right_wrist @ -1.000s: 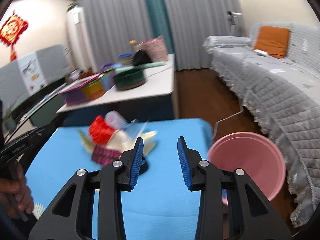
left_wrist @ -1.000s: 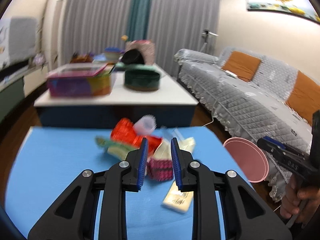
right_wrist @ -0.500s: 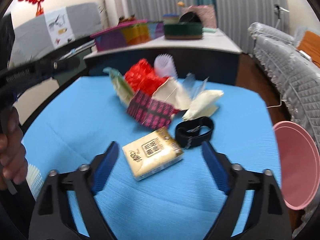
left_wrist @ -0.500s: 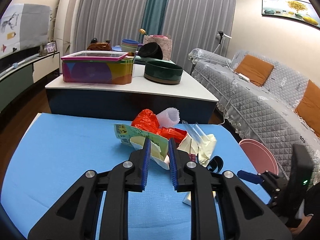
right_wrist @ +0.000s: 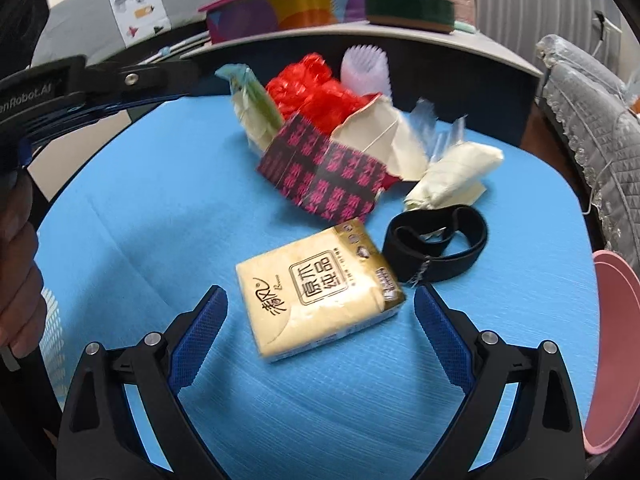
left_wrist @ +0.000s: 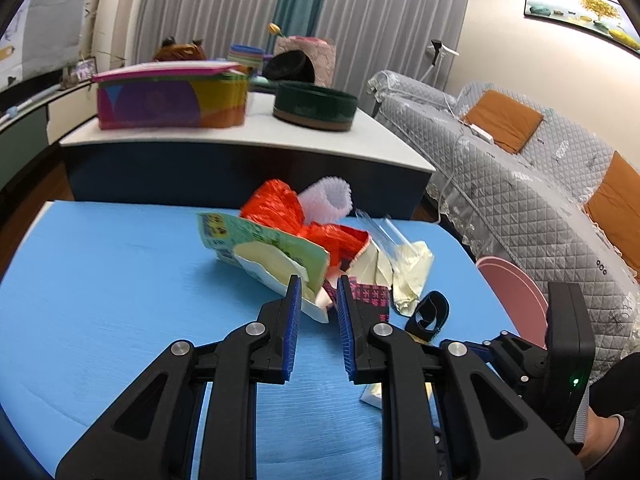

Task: Collect trash
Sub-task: 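Grasp cream tissue pack with right gripper while left grasps pink patterned box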

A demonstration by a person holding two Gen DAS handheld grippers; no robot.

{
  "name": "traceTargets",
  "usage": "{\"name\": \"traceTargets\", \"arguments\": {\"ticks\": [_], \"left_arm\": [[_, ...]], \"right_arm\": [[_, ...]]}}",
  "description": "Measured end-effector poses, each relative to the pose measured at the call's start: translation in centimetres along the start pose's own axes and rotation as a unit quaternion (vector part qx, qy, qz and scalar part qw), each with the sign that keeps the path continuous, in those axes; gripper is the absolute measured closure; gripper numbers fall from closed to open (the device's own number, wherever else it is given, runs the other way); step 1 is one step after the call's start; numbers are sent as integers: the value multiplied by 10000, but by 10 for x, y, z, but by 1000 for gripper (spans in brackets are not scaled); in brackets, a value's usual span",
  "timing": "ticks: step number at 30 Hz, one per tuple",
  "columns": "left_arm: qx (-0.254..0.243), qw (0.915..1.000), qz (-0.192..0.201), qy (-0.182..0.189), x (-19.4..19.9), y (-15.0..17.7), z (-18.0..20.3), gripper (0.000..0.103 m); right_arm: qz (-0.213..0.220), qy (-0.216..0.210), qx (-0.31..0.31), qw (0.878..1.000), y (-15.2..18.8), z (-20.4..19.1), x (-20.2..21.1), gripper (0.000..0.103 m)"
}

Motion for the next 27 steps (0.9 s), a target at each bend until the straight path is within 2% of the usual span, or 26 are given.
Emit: {"name": "traceTargets", "arguments": {"ticks": [4,6,16,18,19,27], "left_arm": [[-70,9991,-271,307,-21,6,9,83],[-109,9981,-437,423,-33,11,14,77],[-179,9958,-723,536,-57,17,25,75],[-221,9954,-786,492,-60,19,26,79],[-247,9953,-803,473,-60,20,27,88],[-429,9969,-561,347,-45,10,29,93]], "right_arm": [[-49,34,1,10000,-1,3,-2,14],[-54,-9,7,10000,0,5,-1,24],[52,100,19,9999,-2,17,6,29],[96,113,-31,9999,-3,21,9,29],[120,126,-48,9998,-4,22,10,29],[353,250,-182,9989,-7,30,29,29]]}}
Point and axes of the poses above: each gripper's, at about its wrist camera, not at the fingertips, and x roughly against the way its jaws point, z to its right, y to its underside, the point moved 3 cm from there along -x, roughly the way its jaws point, and after that the axes turned 15 degrees about -x, right-handed, at the moved point
